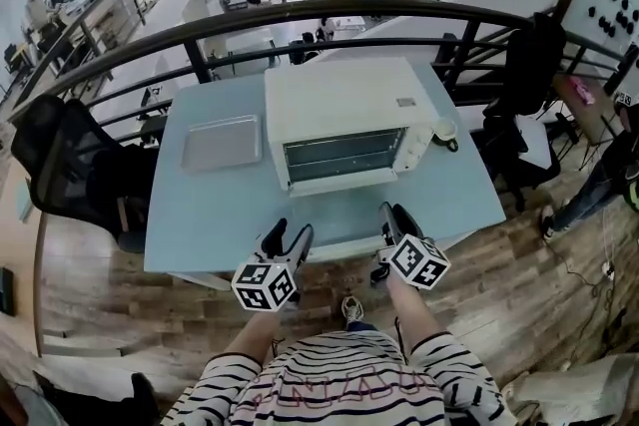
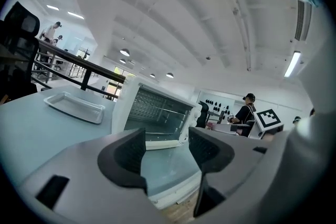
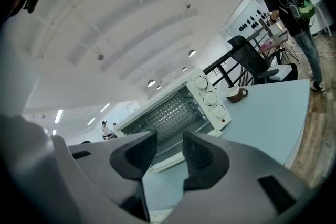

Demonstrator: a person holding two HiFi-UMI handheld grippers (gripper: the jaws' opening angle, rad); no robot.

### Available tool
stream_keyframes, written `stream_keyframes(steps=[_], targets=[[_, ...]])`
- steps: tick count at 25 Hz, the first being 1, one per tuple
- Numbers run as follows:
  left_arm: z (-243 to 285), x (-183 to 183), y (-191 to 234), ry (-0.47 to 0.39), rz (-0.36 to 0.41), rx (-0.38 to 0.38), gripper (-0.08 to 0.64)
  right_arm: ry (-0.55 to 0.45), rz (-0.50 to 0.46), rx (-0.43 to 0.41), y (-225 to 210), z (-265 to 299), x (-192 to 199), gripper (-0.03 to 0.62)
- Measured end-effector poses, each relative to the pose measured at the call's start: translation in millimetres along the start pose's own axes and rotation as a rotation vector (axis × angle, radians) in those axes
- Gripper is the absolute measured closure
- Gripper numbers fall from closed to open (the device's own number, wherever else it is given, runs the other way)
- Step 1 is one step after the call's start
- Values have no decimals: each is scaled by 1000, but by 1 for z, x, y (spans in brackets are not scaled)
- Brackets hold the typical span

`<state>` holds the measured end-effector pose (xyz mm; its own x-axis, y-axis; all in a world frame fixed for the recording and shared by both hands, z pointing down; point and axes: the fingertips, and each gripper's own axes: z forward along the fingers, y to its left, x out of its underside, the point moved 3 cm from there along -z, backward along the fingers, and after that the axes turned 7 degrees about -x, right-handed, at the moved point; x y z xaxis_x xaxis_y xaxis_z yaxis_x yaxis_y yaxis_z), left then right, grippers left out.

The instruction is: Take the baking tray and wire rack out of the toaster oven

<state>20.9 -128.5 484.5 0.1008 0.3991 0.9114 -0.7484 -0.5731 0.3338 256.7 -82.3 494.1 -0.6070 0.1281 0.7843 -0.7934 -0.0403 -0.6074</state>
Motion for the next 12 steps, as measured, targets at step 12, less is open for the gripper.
stream_keyframes(steps=[12], targets=[[91, -25, 12, -1, -21, -56, 290, 37, 36, -54, -33, 86, -33, 436]])
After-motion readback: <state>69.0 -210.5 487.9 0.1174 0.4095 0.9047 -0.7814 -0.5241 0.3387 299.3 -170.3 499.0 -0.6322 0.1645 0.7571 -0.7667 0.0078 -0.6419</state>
